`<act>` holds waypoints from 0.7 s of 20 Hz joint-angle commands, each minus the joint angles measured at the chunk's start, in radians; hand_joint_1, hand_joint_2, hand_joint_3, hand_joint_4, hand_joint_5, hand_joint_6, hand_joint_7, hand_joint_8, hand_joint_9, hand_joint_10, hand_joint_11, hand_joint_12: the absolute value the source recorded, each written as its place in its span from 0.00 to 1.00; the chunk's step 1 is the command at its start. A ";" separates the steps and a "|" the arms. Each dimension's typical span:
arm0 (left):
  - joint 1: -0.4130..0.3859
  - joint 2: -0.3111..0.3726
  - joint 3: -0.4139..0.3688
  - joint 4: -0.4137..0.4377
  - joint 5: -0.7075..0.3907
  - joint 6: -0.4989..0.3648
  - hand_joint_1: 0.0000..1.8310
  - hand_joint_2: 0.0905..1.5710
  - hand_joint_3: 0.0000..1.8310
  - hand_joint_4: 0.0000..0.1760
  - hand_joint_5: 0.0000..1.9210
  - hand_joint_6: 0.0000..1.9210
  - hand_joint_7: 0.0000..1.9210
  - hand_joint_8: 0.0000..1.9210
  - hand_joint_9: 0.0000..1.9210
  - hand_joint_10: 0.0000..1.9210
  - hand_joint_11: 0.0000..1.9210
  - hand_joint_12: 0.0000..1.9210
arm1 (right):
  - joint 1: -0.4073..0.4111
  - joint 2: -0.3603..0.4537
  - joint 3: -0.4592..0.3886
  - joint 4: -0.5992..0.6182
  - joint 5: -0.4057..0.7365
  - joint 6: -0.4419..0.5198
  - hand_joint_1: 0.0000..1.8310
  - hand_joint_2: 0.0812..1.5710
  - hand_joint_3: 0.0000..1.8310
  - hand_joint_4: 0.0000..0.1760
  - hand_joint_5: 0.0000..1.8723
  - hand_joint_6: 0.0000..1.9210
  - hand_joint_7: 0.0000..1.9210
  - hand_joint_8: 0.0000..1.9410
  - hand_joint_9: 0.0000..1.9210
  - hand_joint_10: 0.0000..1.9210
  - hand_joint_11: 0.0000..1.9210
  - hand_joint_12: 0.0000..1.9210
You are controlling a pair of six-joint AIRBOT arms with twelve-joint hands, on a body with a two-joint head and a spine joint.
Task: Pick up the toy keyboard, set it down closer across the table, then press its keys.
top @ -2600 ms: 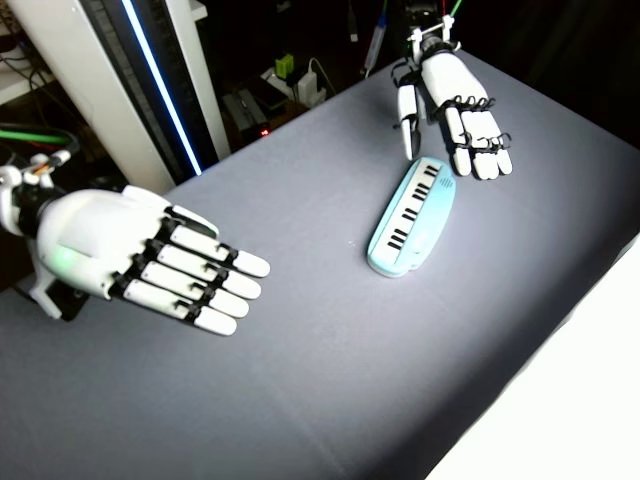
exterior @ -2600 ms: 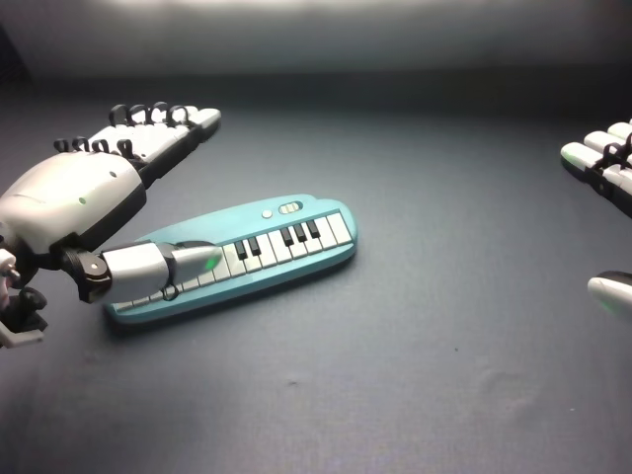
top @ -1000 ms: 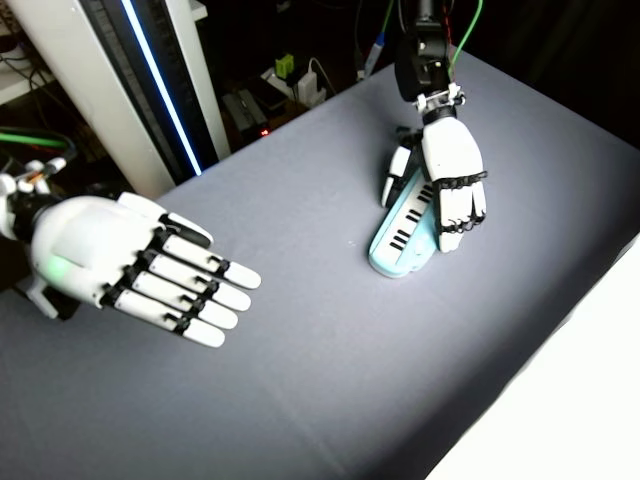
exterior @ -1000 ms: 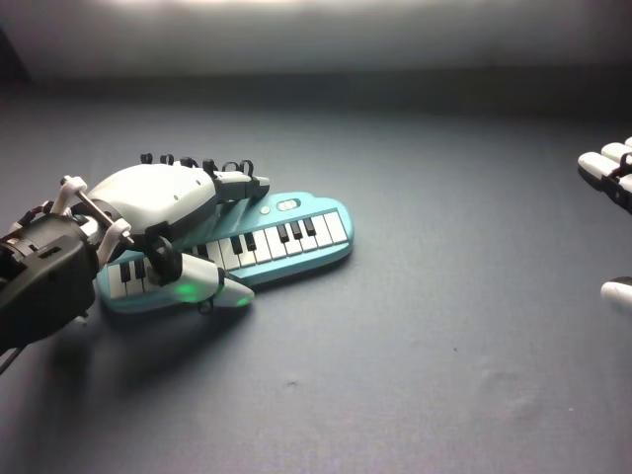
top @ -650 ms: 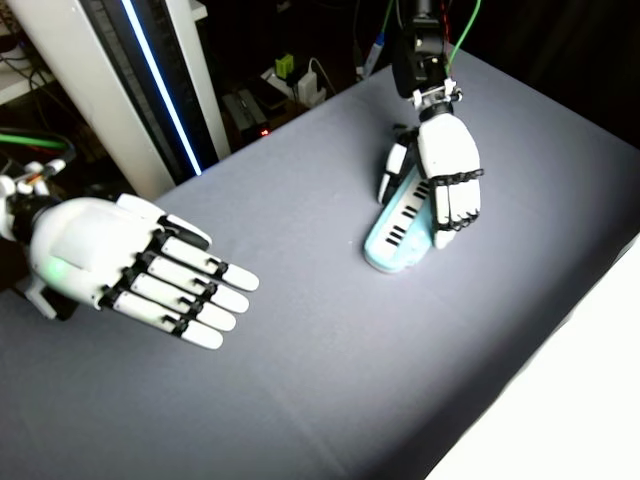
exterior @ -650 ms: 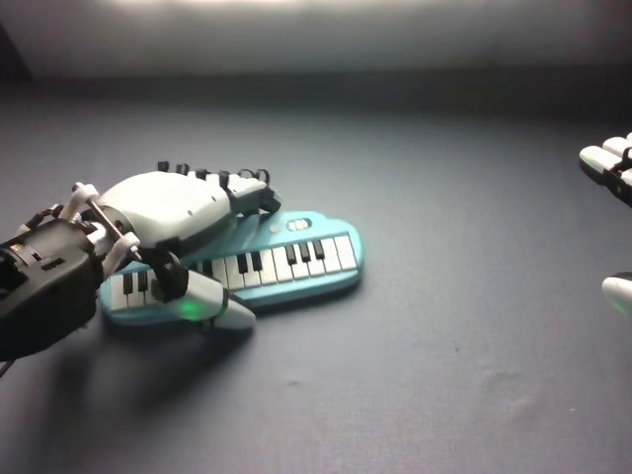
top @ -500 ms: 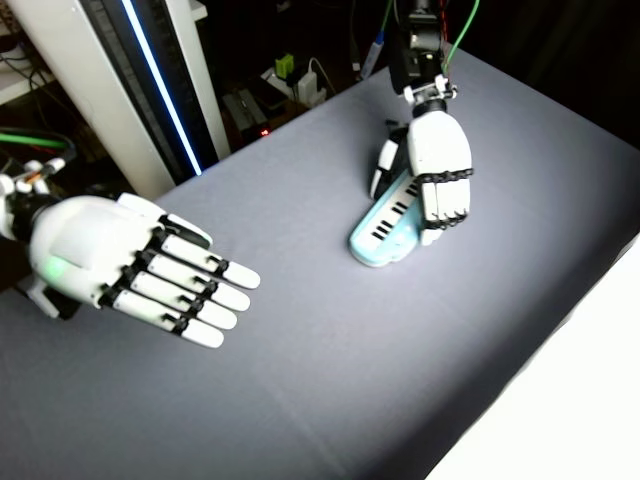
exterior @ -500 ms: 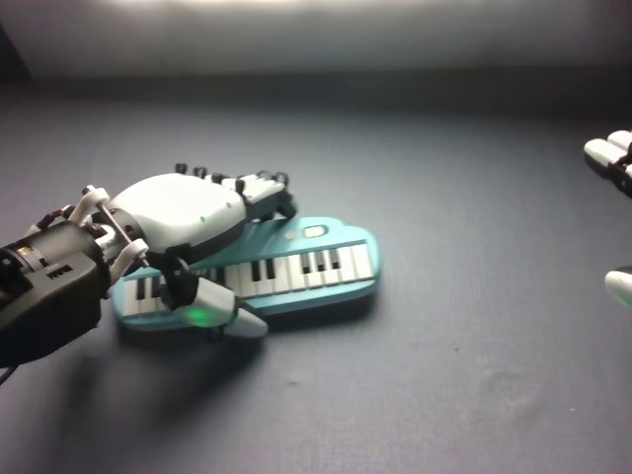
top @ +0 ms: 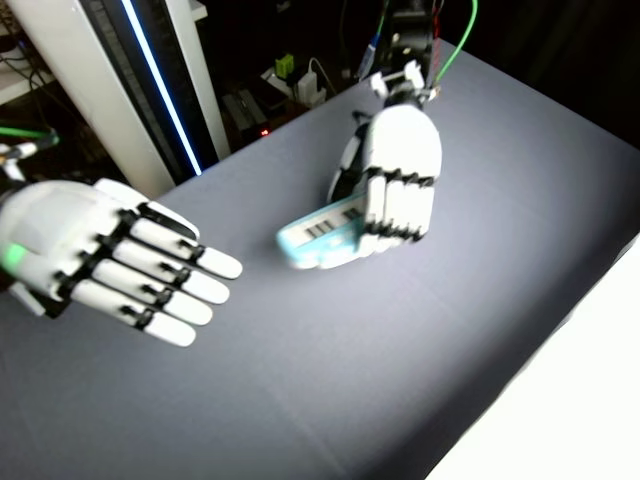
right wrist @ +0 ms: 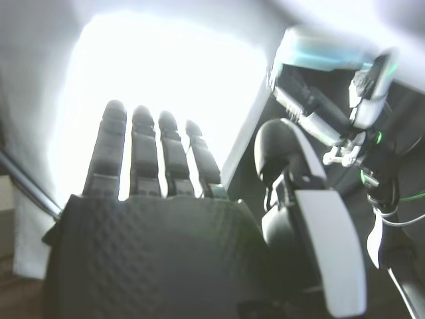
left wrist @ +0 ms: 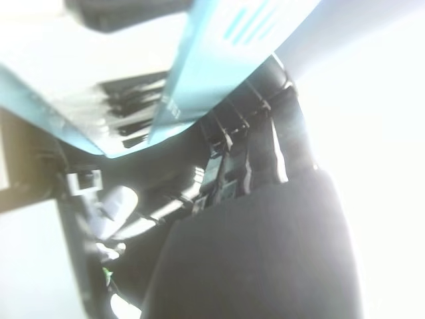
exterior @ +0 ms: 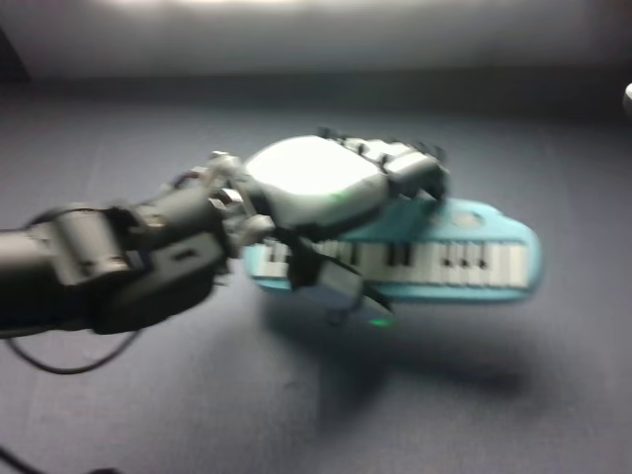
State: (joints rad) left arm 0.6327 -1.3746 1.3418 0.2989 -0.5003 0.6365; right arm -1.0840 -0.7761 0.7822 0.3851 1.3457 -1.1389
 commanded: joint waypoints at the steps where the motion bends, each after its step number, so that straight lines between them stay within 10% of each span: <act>1: -0.021 -0.006 0.004 -0.011 -0.105 -0.009 0.74 0.69 0.00 0.00 0.16 0.44 0.15 0.44 0.18 0.64 0.24 0.74 | 0.003 0.006 0.000 -0.019 0.144 0.007 0.00 0.98 0.00 0.13 0.00 0.00 0.00 0.00 0.00 0.00 0.00 0.00; 5: -0.038 -0.124 0.082 -0.010 -0.030 -0.040 0.65 0.68 0.00 0.00 0.17 0.39 0.15 0.42 0.16 0.60 0.18 0.73 | 0.003 0.006 0.002 -0.034 0.147 0.011 0.02 0.98 0.00 0.24 0.00 0.00 0.00 0.00 0.00 0.00 0.00 0.00; 7: -0.038 -0.144 0.091 -0.008 -0.013 -0.041 0.57 0.69 0.00 0.00 0.13 0.15 0.15 0.10 0.10 0.27 0.01 0.64 | 0.003 0.006 0.004 -0.038 0.147 0.016 0.02 0.98 0.00 0.28 0.00 0.00 0.00 0.00 0.00 0.00 0.00 0.00; 10: -0.039 -0.141 0.084 -0.006 -0.022 -0.043 0.44 0.63 0.00 0.68 0.00 0.00 0.00 0.00 0.00 0.01 0.00 0.14 | 0.000 0.005 0.004 -0.040 0.147 0.023 0.02 0.97 0.00 0.33 0.00 0.00 0.00 0.00 0.00 0.00 0.00 0.00; 14: -0.029 -0.074 0.037 -0.006 -0.094 -0.045 0.29 0.69 0.01 0.69 0.00 0.00 0.00 0.00 0.00 0.00 0.00 0.00 | -0.007 0.005 0.003 -0.066 0.135 0.041 0.00 0.98 0.00 0.38 0.00 0.00 0.00 0.00 0.00 0.00 0.00 0.00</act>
State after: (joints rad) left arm 0.6144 -1.4300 1.3594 0.3038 -0.4686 0.5961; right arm -1.0966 -0.7761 0.7841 0.3336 1.3552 -1.1023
